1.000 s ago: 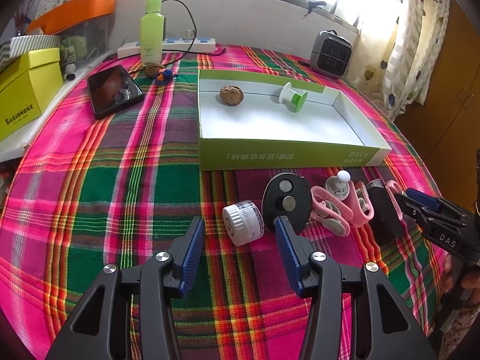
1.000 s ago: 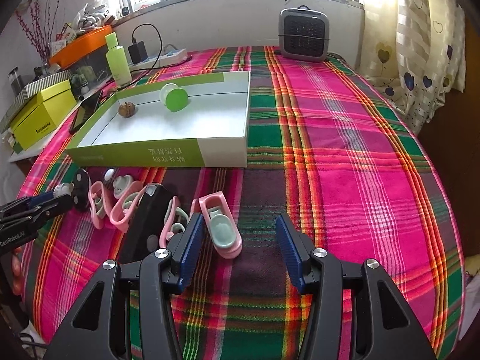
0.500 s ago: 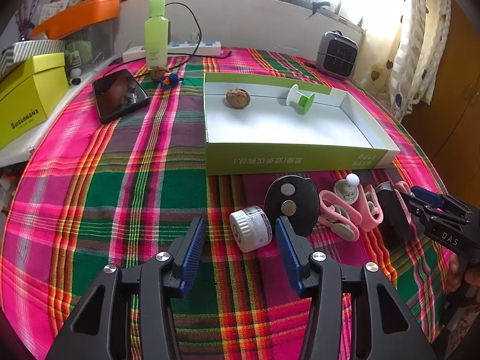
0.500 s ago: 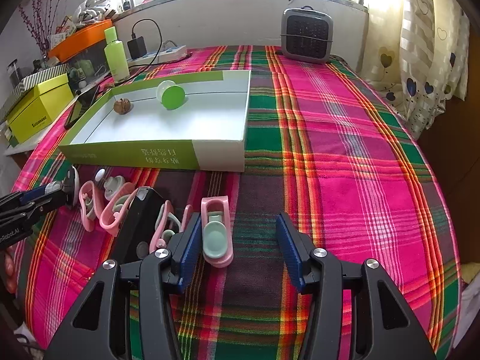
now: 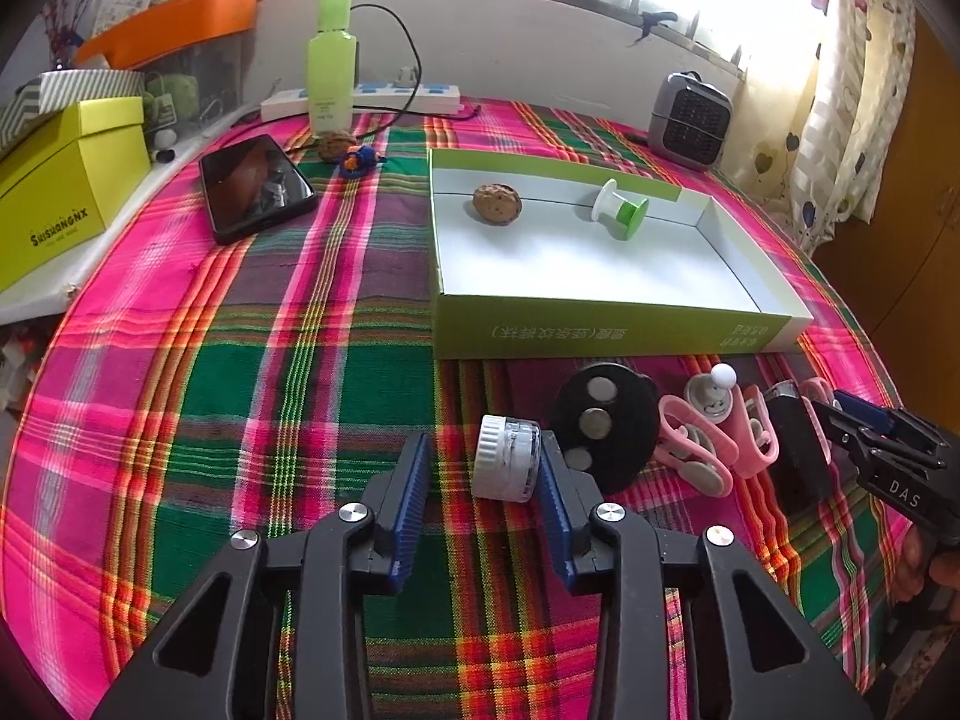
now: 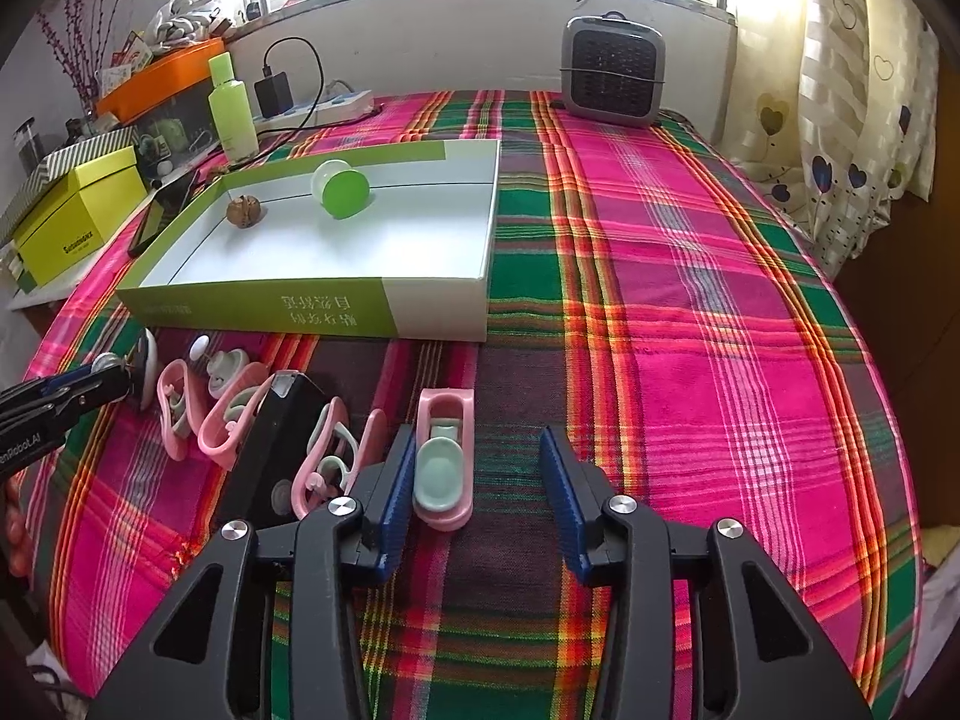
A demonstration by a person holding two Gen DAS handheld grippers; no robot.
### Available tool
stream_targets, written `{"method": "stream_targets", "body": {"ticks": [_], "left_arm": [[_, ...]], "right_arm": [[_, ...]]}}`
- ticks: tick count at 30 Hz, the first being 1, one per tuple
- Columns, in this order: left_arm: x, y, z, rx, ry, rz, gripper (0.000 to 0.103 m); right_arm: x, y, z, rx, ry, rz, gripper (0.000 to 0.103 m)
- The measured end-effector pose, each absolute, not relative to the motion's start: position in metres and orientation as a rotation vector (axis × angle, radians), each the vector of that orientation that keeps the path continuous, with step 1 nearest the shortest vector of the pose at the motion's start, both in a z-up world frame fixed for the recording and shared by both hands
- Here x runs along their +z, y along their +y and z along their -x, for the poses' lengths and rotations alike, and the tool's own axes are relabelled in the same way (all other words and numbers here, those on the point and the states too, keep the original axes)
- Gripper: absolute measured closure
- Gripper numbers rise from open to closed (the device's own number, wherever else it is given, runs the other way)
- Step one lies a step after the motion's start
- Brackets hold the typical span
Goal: Organize objects
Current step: 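Close left gripper on the white jar while right gripper closes on the pink clip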
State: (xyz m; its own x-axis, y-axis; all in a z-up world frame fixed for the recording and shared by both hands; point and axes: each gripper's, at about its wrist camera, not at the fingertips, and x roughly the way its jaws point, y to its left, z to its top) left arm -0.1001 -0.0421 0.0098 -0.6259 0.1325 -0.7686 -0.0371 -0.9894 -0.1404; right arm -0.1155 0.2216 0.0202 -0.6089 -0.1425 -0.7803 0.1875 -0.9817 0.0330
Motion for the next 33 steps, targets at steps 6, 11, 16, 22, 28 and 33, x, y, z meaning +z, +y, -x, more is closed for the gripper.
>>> {"method": "stream_targets", "body": {"ticks": [6,11,16,22,28,33], "left_arm": [[0.0105,-0.0441,0.1012,2.752,-0.171,1.315,0.077],[0.0107,-0.0450,0.1018,2.756,-0.169,1.315,0.079],[0.0107,-0.0459,0.1032,2.759,-0.170,1.317,0.086],[0.0105,-0.0464,0.1031,2.761,-0.167,1.316,0.086],[0.0105,-0.0467,0.1031,2.761,-0.170,1.315,0.086],[0.0107,-0.0466,0.1029,2.763,-0.168,1.316,0.086]], "right_arm": [[0.0202,0.2189,0.1149,-2.659,0.100,-1.280,0.074],[0.0203,0.2182,0.1147,-2.657,0.103,-1.277,0.078],[0.0204,0.2175,0.1143,-2.656,0.105,-1.276,0.084],[0.0208,0.2172,0.1142,-2.657,0.098,-1.277,0.084],[0.0208,0.2175,0.1146,-2.657,0.097,-1.278,0.084],[0.0212,0.2181,0.1143,-2.658,0.093,-1.278,0.084]]}}
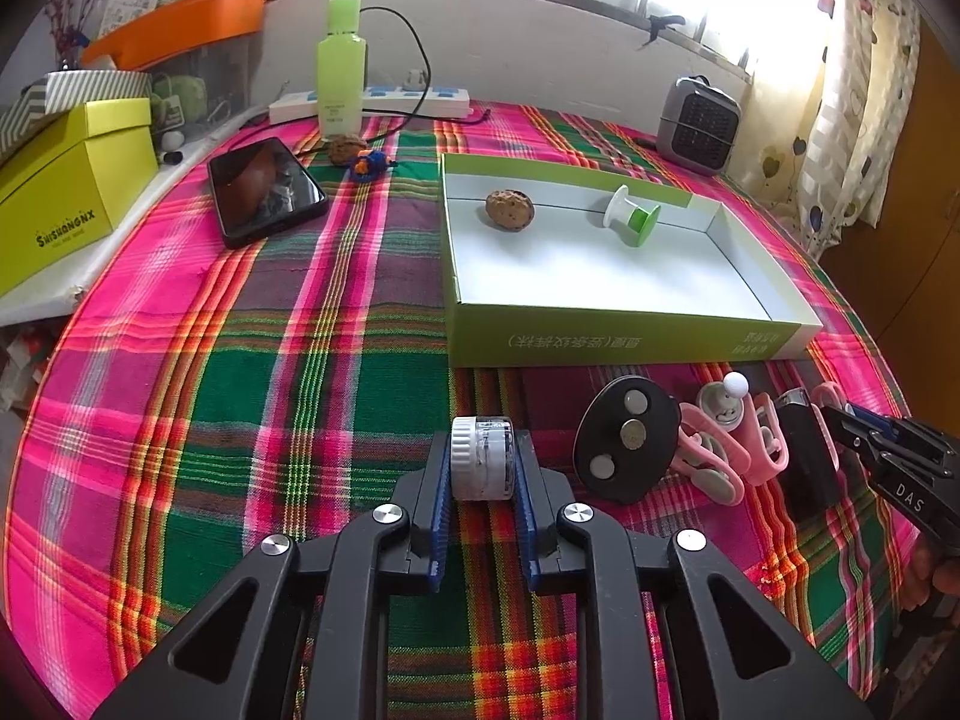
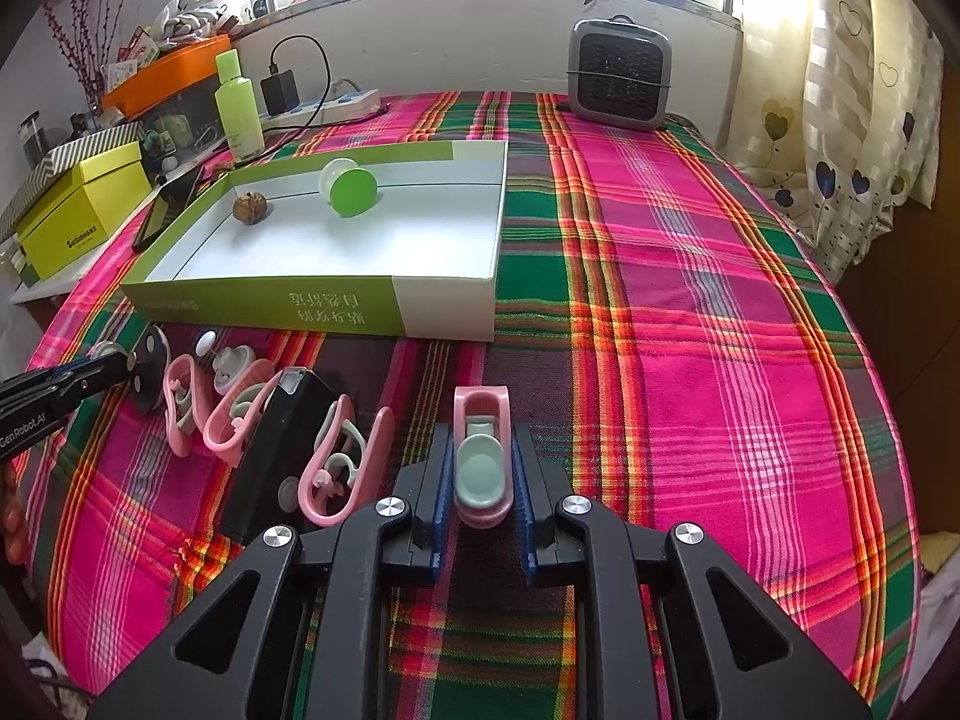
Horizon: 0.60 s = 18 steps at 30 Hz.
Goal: Organize objects
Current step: 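Close left gripper on the white jar while right gripper closes on the pink clip, then lift the jar and pink clip with both grippers and carry them into the box lid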
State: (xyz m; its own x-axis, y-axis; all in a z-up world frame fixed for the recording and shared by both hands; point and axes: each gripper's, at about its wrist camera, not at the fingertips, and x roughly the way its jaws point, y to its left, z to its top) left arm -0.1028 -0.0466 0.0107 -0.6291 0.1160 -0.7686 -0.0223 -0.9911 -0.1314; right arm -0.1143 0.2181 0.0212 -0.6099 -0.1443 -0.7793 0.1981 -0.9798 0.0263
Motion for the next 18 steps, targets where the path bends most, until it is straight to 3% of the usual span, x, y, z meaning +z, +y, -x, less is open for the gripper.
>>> {"method": "stream_targets", "body": {"ticks": [18], "left_arm": [[0.0189,-0.0449,0.0996,2.789,-0.118,1.286,0.086]], "right_arm": [[0.0258,0.2166,0.1103,-2.661,0.093,-1.264,0.084]]}}
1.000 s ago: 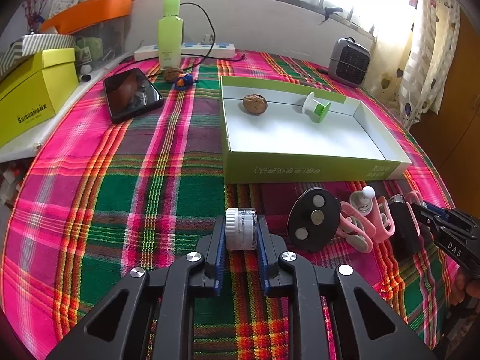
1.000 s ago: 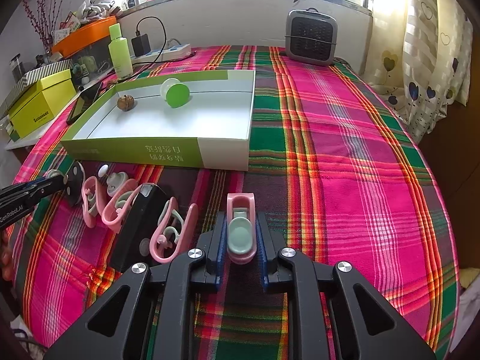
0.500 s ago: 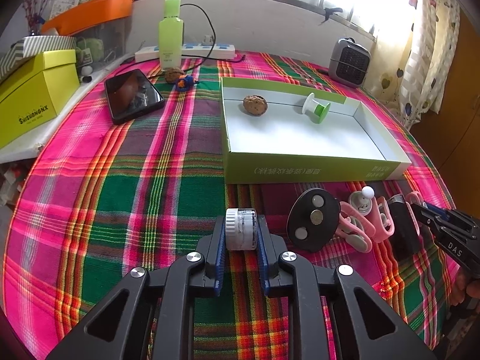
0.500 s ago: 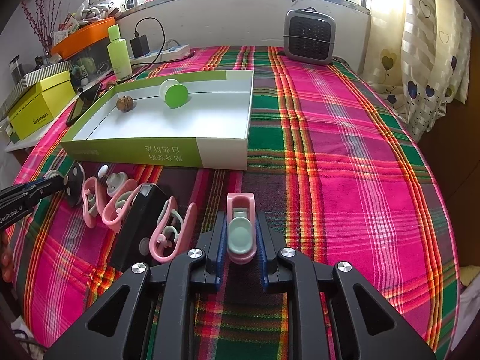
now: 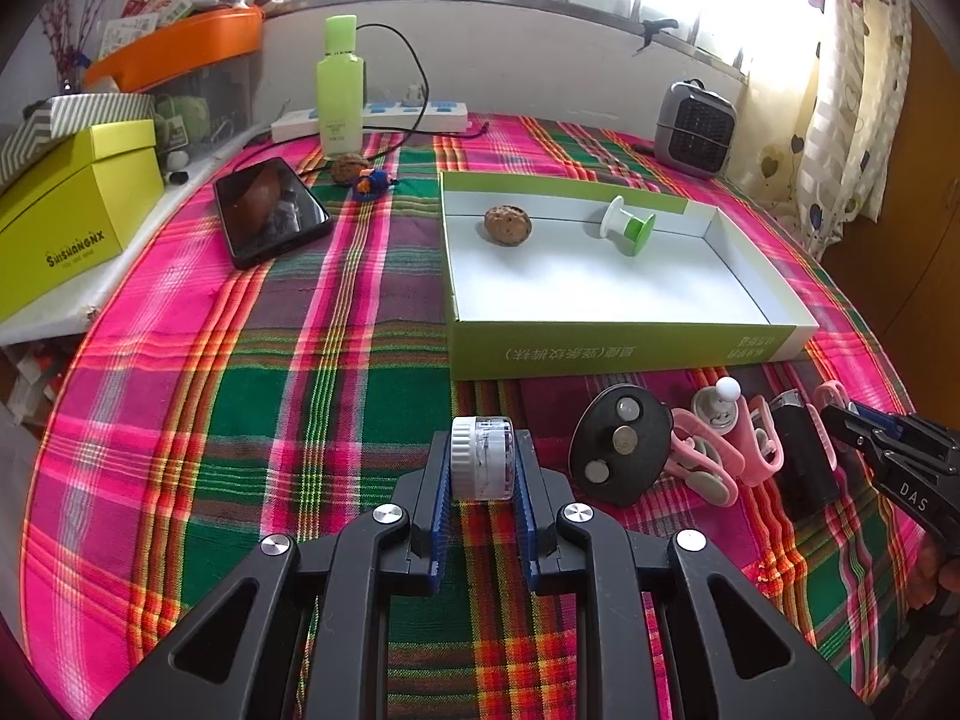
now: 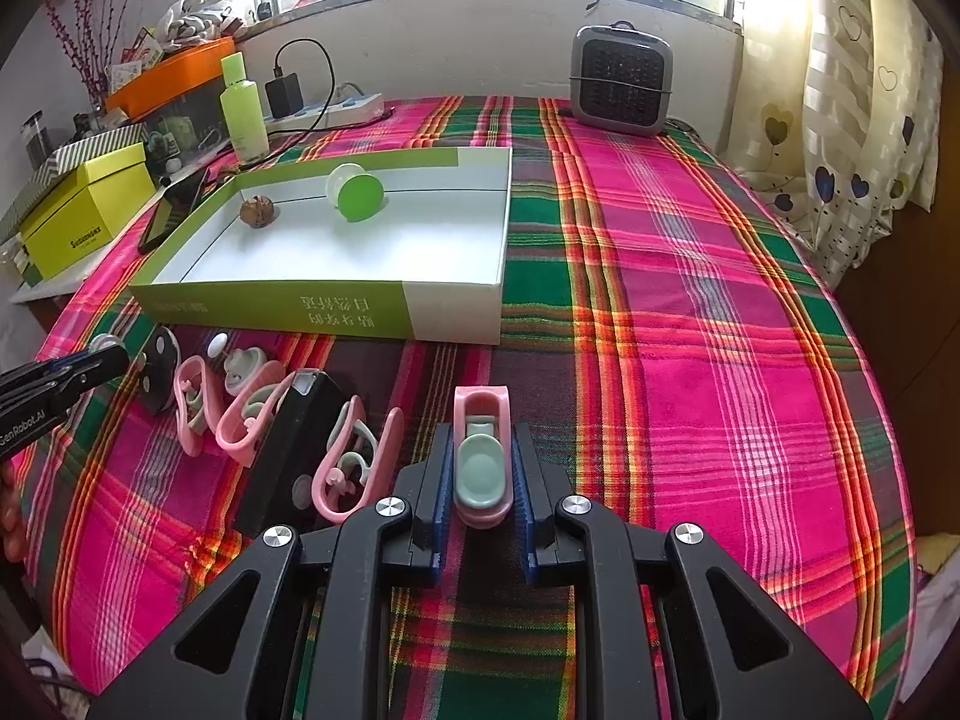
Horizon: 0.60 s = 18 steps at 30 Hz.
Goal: Organize objects
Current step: 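Lift the jar and pink clip with both grippers and carry them into the box lid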
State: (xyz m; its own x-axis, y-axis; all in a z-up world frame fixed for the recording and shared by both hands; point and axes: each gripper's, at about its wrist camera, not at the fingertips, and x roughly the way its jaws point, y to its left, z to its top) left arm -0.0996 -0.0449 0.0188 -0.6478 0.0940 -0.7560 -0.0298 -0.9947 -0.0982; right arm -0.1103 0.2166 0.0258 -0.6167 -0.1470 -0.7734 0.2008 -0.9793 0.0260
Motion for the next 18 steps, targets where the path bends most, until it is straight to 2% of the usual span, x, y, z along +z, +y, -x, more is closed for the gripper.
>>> {"method": "stream_targets", "body": {"ticks": [18], "left_arm": [[0.035,-0.040,0.095,2.793,-0.113,1.230,0.086]], "right_arm": [[0.043,0.213,0.107,-2.660,0.076,-1.208,0.084]]}}
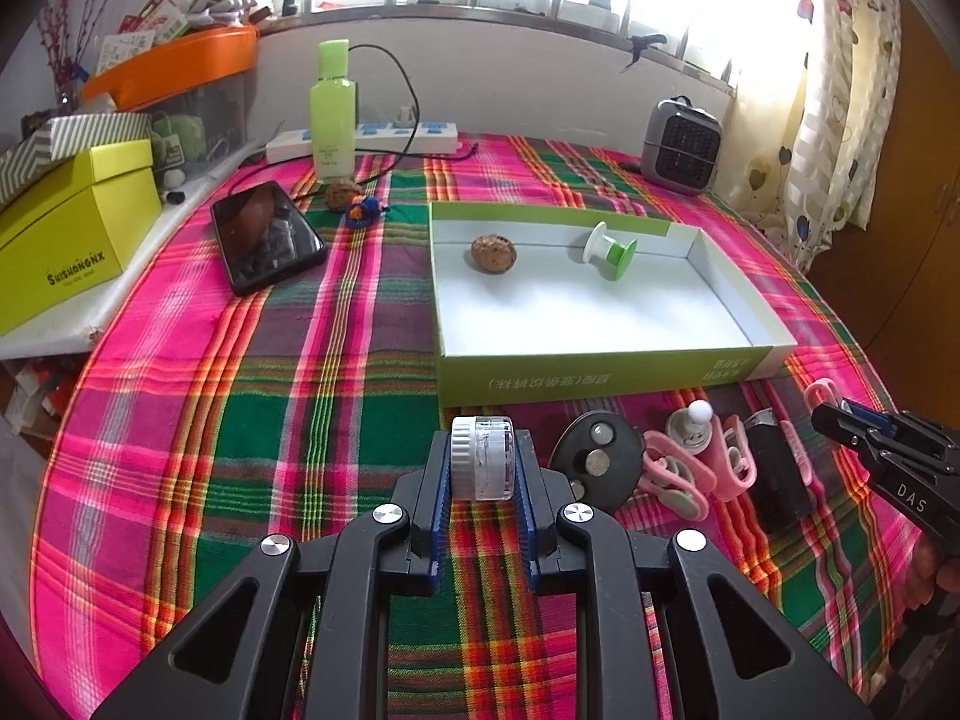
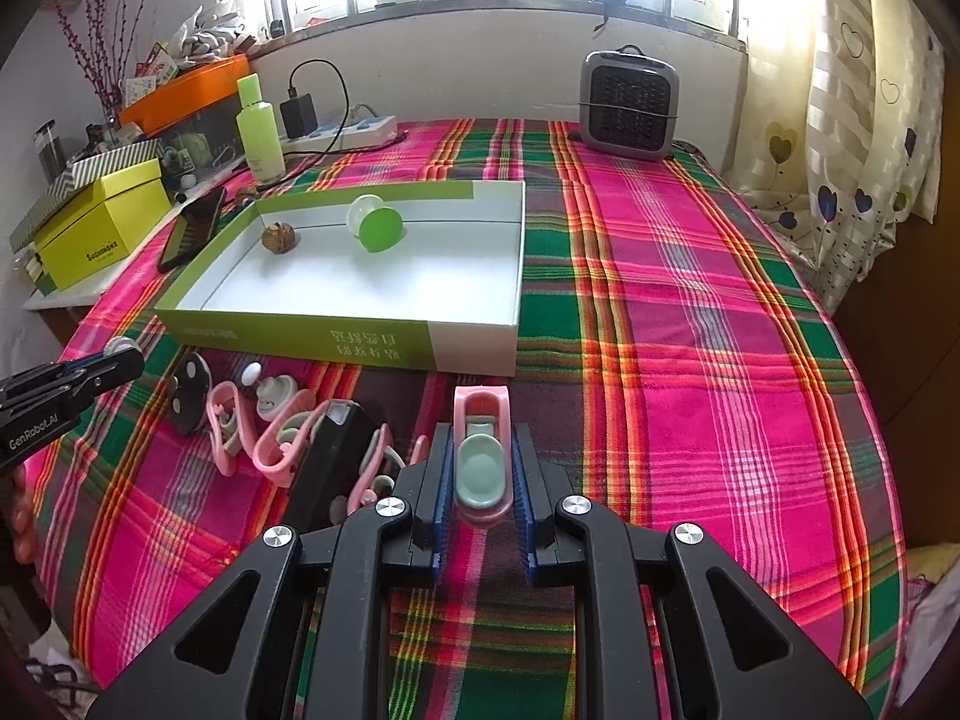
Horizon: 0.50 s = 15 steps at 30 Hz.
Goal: Organize objects
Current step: 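Lift the jar and pink clip with both grippers and carry them into the box lid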
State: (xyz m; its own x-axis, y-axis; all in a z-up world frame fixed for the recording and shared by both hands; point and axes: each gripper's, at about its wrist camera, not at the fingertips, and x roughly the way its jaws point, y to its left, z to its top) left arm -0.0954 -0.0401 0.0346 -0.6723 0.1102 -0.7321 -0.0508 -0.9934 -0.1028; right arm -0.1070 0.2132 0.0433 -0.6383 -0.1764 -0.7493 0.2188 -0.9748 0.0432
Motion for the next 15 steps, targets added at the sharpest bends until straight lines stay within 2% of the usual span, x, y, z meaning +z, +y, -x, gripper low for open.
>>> {"method": "stream_targets", "body": {"ticks": [15], "left_arm": [[0.055,-0.031,0.108,2.780,-0.101,1.169,0.086]], "right_arm": [[0.064,0.195,0.116,-2.637,0.076,-1.138,0.084]]}}
